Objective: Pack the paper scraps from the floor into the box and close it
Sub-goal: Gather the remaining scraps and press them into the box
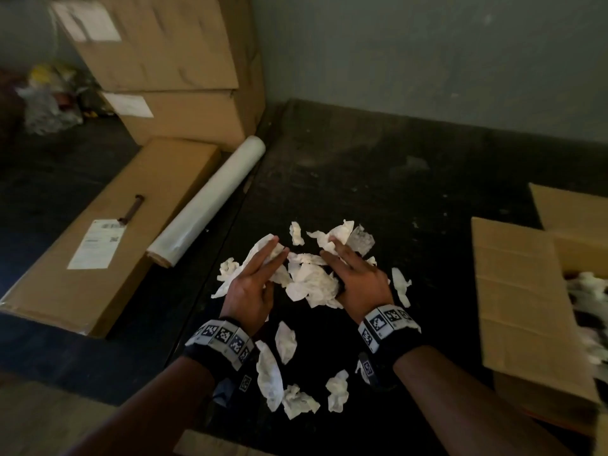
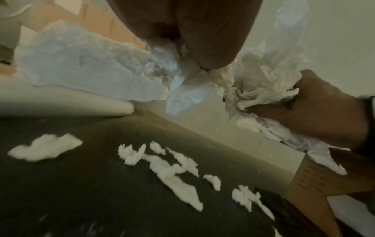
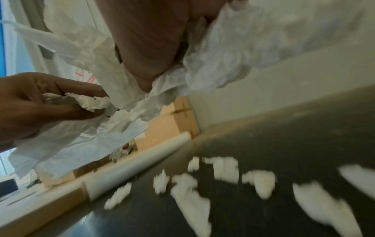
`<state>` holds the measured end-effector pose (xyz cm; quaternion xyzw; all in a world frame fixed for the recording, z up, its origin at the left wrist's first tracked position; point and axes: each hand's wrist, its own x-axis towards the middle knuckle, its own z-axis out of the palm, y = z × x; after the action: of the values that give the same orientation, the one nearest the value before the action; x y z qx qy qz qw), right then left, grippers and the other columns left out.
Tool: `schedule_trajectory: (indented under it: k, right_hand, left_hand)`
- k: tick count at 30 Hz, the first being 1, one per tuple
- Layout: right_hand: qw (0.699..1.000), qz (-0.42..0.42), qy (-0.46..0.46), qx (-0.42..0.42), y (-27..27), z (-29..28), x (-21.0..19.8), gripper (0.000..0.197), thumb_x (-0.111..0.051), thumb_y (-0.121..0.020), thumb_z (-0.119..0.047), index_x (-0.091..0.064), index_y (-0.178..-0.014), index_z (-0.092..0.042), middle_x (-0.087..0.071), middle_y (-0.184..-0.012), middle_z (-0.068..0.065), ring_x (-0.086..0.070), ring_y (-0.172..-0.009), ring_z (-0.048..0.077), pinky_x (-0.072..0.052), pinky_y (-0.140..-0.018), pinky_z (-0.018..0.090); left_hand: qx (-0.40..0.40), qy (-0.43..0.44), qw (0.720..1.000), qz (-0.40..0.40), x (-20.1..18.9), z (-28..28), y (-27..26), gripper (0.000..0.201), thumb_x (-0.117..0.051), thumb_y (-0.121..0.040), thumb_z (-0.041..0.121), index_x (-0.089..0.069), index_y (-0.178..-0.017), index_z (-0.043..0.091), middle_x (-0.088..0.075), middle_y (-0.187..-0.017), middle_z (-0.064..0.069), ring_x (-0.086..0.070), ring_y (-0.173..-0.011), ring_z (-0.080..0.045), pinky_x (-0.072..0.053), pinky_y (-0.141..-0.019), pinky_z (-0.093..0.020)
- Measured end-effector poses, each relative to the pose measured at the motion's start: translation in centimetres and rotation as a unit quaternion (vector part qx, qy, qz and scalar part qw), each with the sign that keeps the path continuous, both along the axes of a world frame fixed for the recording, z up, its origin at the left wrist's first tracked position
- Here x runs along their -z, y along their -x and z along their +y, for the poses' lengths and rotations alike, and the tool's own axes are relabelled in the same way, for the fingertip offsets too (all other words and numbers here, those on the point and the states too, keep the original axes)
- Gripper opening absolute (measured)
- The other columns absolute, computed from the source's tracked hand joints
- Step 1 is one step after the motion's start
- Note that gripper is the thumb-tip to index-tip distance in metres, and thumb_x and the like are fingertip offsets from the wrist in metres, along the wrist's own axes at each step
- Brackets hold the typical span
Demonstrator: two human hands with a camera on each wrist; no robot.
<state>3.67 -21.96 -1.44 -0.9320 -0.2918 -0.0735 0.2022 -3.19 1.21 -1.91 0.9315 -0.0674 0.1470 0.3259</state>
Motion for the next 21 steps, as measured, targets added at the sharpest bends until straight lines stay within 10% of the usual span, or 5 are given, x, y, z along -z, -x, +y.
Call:
schedule_trajectory:
  k: [10, 21]
  right_hand:
    - [0.989, -0.133, -0.032, 0.049, -2.4, -6.6, -11.0, 0.063, -0.085, -0.071, -0.008, -0.065, -0.130, -0.018, -0.047, -0.153, 0.002, -0.066, -0.115, 0.028, -0.060, -0.071, 0.041]
    - [0.968, -0.172, 0.000, 0.184, -1.0, -26.4, -16.7, 0.060, -0.087, -0.071, -0.016, -0.067, -0.128, -0.019, -0.051, -0.150, 0.002, -0.071, -0.099, 0.032, -0.059, -0.064, 0.042]
  left_hand:
    - [0.077, 0.030, 0.991, -0.107, -10.3, -6.6, -4.3, 0.085, -0.052, -0.075, -0.027, -0.053, -0.148, 0.016, -0.032, -0.166, -0.001, -0.032, -0.152, -0.017, -0.028, -0.117, -0.013]
    - [0.185, 0.053, 0.974, -0.122, -15.8, -25.7, -8.2, 0.084, -0.051, -0.082, -0.024, -0.049, -0.151, 0.025, -0.027, -0.167, 0.007, -0.023, -0.149, 0.006, -0.034, -0.105, -0.004]
